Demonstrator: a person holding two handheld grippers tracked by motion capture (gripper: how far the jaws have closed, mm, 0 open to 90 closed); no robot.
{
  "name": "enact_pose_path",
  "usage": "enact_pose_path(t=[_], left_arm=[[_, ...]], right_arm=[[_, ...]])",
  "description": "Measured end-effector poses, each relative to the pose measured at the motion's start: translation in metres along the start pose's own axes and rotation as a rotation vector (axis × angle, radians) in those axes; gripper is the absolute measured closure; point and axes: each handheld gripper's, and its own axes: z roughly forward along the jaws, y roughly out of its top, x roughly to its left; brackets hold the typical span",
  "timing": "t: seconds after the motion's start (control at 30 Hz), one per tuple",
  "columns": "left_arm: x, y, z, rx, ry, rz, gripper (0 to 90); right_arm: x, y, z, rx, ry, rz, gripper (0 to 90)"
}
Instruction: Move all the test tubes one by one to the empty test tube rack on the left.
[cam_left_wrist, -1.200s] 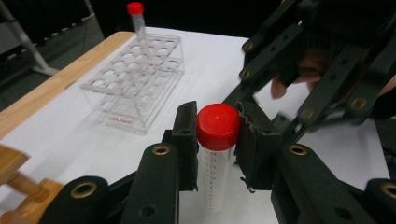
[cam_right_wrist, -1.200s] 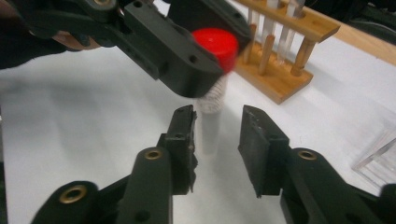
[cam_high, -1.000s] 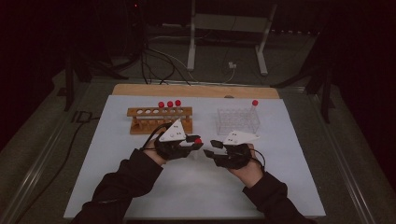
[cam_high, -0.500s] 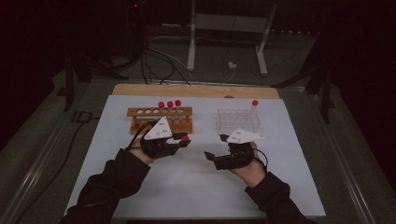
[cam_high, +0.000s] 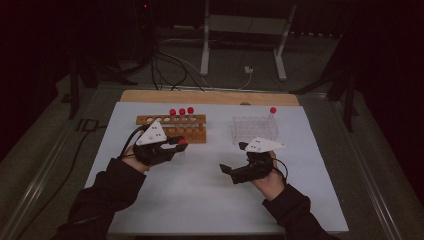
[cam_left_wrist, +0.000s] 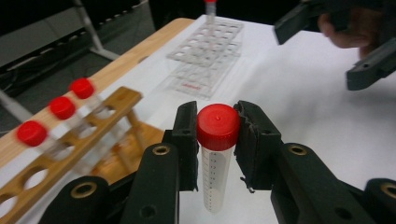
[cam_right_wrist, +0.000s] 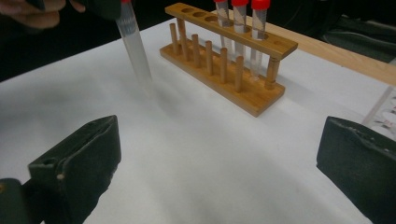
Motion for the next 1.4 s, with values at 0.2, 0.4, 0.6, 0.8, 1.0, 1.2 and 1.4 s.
enact_pose_path(t=[0.2,0.4,0.6,0.8,1.0,1.2,1.4], left_arm=[[0.018,-0.002,-0.01,-0.001,0.065,-0.022,71.6],[0.042,-0.001,-0.02,-0.016,0.138,-0.057,71.6],[0.061,0.004,-0.025,-0.077,0.201,-0.097,71.6],[0.076,0.007,-0.019,-0.122,0.271,-0.136,71.5],[0.09,0.007,-0.009,-0.172,0.354,-0.171,71.5],[0.098,-0.001,0.009,-0.17,0.385,-0.208,71.5],[0.101,-0.011,0.025,-0.134,0.402,-0.224,71.5]], right_arm=[[0.0,0.0,0.0,0.001,0.001,-0.013,0.0],[0.0,-0.001,0.001,0.0,0.006,-0.014,0.0],[0.0,-0.001,0.001,0.004,0.005,-0.014,0.0],[-0.001,-0.001,0.001,0.007,0.01,-0.014,0.0],[-0.001,0.0,-0.002,-0.002,0.012,-0.012,0.0],[-0.002,-0.001,-0.002,0.001,0.011,-0.01,0.0],[-0.004,-0.002,-0.003,0.001,0.007,-0.008,0.0]])
